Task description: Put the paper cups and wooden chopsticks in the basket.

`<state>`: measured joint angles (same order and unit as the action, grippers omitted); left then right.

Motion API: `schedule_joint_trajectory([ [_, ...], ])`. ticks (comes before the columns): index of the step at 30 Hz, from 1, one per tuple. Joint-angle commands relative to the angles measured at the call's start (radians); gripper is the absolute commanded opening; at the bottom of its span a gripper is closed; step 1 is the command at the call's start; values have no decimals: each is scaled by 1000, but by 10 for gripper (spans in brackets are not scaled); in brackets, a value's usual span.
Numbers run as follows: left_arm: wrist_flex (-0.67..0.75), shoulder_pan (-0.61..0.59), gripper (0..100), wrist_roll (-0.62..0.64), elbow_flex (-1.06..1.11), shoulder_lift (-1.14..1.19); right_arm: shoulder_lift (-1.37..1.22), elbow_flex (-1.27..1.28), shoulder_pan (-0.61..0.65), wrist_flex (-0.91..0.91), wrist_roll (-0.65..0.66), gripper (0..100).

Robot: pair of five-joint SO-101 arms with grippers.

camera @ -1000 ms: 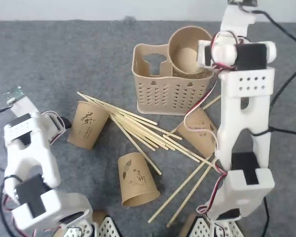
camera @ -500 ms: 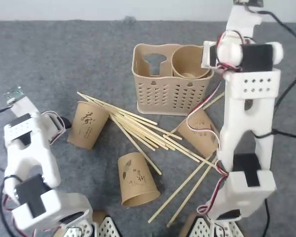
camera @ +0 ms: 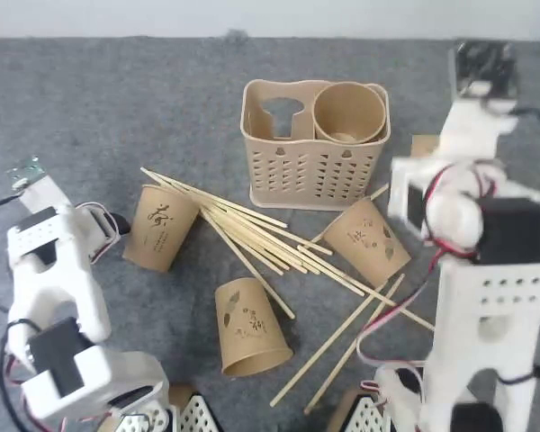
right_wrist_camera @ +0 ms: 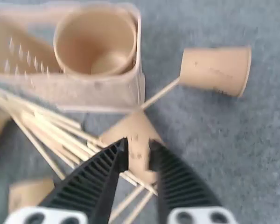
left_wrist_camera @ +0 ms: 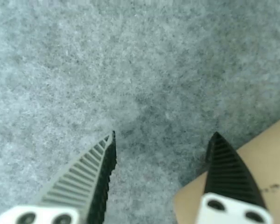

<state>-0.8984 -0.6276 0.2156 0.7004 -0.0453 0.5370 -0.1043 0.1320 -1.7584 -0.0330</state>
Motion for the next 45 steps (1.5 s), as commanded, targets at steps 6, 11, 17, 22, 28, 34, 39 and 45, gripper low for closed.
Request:
schedule_joint_trajectory([
  [6, 12, 2, 282, 6, -38, 0, 64, 516, 140, 280, 81, 6],
  [11, 15, 3, 106, -57, -33, 0, 64, 692, 208, 526, 140, 8],
  [17, 18, 6, 99, -69, -35, 0, 62, 741, 291, 671, 141, 8],
  [22, 18, 6, 100, -69, -35, 0, 62, 847, 321, 835, 141, 8],
  [28, 18, 6, 100, -69, -35, 0, 35, 948, 302, 972, 141, 8],
  [34, 18, 5, 100, -69, -35, 0, -127, 945, 185, 1069, 141, 8],
  [39, 18, 5, 100, -69, -35, 0, -136, 888, 76, 921, 143, 8],
  [45, 18, 6, 100, -69, -36, 0, 41, 802, -35, 638, 218, 8],
])
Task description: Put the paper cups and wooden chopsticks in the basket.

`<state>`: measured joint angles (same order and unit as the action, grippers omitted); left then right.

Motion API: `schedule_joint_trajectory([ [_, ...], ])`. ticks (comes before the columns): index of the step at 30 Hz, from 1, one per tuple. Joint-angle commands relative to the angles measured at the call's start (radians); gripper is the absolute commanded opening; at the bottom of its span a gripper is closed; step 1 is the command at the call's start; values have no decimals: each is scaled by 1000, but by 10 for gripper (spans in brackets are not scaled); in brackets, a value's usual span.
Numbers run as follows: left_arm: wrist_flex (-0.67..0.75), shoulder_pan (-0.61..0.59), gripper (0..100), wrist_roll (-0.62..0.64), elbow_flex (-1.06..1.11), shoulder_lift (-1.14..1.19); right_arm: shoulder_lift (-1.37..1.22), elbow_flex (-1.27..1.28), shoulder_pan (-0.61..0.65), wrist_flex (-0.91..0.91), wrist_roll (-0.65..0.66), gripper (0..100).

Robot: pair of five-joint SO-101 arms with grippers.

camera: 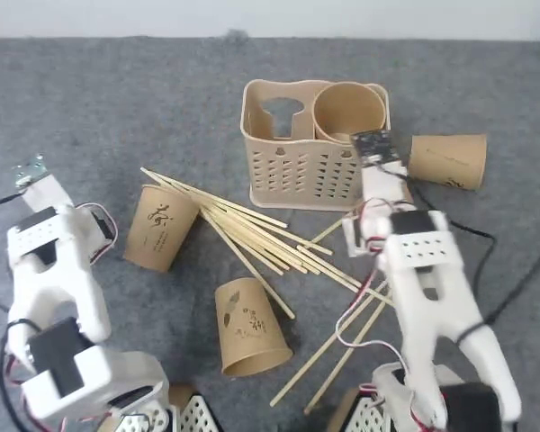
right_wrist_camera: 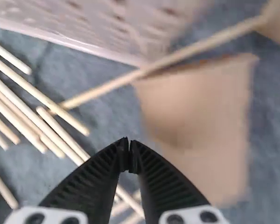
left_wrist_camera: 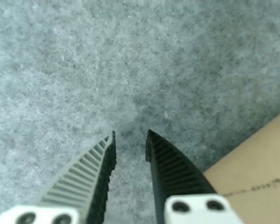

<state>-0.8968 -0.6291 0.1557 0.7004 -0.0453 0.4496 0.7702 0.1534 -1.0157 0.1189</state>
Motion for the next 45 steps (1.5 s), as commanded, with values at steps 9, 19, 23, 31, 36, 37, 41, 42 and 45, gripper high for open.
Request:
schedule_joint_trajectory([
  [9, 17, 6, 100, -9, -36, 0, 278, -72, -255, -225, 204, 8],
  [19, 18, 9, 103, -11, -36, 0, 302, 110, -366, -317, 224, 8],
  [23, 15, 11, 111, -11, -45, -2, 404, 198, -461, -306, 402, 8],
  [31, -63, -2, 114, -49, -94, -2, 496, 560, -486, -12, 368, 8],
  [36, -264, -63, 113, 12, -337, 0, 499, 598, -544, 33, 354, 8],
  [37, -315, -58, 113, 15, -400, 0, 503, 608, -536, 47, 354, 8],
  [41, -491, 23, 113, 21, -630, 0, 503, 623, -507, 59, 361, 8],
  [42, -526, 52, 113, 21, -682, 0, 503, 624, -507, 61, 362, 8],
  [45, -601, 152, 113, 21, -811, 9, 503, 624, -506, 64, 364, 8],
])
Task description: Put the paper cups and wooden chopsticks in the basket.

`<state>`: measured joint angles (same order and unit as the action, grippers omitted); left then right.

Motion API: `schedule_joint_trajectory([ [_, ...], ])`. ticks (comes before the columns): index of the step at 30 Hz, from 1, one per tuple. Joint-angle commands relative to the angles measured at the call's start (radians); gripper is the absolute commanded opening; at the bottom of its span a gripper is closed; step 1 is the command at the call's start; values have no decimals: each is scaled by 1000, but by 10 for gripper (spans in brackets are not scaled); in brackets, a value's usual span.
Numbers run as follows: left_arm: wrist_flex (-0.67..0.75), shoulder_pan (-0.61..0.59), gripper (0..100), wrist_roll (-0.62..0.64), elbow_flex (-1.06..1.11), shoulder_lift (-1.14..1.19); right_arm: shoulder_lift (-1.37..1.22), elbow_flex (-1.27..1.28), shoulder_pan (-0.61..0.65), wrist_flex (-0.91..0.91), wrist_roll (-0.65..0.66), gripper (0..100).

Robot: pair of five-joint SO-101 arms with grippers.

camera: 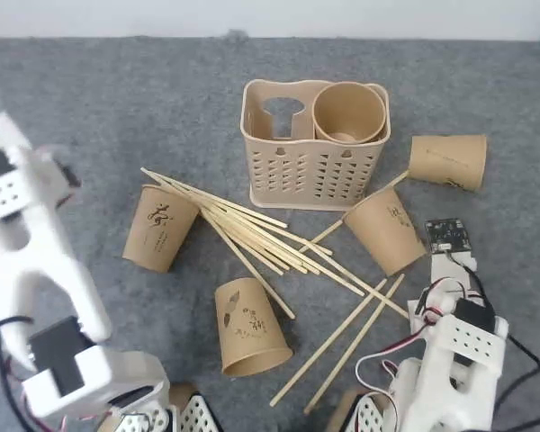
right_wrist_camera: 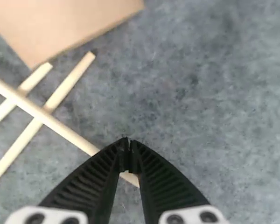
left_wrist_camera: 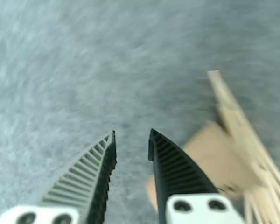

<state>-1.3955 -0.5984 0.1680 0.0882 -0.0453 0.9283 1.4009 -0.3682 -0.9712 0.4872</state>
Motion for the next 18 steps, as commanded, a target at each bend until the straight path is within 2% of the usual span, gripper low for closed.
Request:
schedule_joint_trajectory([
  [1, -117, 157, 113, 9, -229, 11, 24, -5, 16, 21, -5, 8],
  [5, -115, 299, 113, 9, -277, 12, 24, -5, 16, 21, -5, 8],
  [8, -64, 379, 109, 71, -268, 14, 24, -5, 16, 21, -5, 8],
  [12, 32, 454, 108, 181, -170, 14, 24, -5, 16, 21, -5, 8],
  [18, 166, 511, 92, 178, 24, 14, 24, -5, 16, 21, -5, 8],
])
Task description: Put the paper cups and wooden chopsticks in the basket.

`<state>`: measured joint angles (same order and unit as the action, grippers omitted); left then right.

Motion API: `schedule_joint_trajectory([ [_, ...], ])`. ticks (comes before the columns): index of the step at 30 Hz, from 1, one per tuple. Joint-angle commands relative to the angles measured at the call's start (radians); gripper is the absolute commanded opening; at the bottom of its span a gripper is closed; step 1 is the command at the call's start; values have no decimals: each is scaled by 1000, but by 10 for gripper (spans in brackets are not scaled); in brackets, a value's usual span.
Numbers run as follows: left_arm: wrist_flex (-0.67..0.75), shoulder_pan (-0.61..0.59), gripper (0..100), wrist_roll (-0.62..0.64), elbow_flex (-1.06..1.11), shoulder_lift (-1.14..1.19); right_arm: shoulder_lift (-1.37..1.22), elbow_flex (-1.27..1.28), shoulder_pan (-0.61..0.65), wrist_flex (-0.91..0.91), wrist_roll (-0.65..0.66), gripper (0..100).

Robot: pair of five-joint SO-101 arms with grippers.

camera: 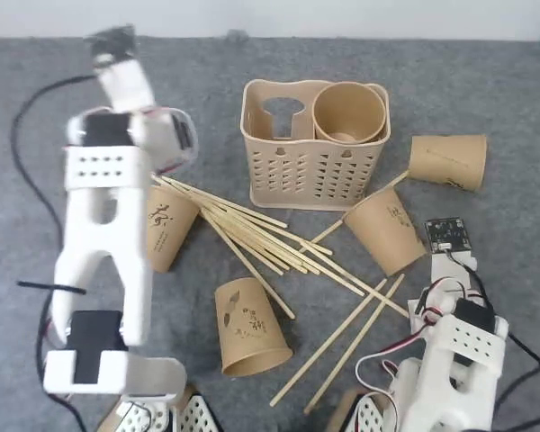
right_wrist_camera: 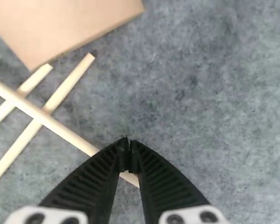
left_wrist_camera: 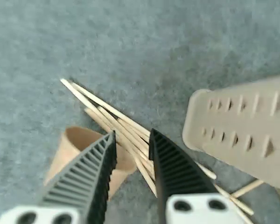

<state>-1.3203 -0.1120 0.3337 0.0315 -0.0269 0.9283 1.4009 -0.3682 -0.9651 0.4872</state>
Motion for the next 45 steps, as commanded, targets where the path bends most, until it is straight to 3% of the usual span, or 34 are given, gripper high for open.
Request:
schedule_joint_trajectory([
  [1, 117, 25, 76, 12, 110, -5, 24, -5, 16, 15, -5, 8],
  [4, 176, 5, 27, 12, 180, 28, 24, -5, 16, 15, -5, 8],
  [8, 109, -23, 13, 12, 160, 155, 24, -5, 16, 15, -5, 8],
  [13, -94, -68, 13, -3, 27, 288, 24, -5, 15, 15, -5, 8],
  [19, -442, -176, 13, -209, -214, 310, 24, -5, 13, 15, -5, 8],
  [20, -442, -201, 13, -242, -229, 304, 24, -5, 13, 15, -5, 8],
  [25, -440, -351, 13, -440, -125, 155, 24, -5, 16, 21, -3, 8],
  [33, -439, -374, 13, -833, 358, -216, 21, -5, 18, 28, -3, 8],
  [39, -439, -391, 13, -879, 556, -535, 19, -5, 18, 28, -3, 8],
  [45, -437, -393, 19, -872, 561, -792, 18, -5, 18, 28, -3, 8],
])
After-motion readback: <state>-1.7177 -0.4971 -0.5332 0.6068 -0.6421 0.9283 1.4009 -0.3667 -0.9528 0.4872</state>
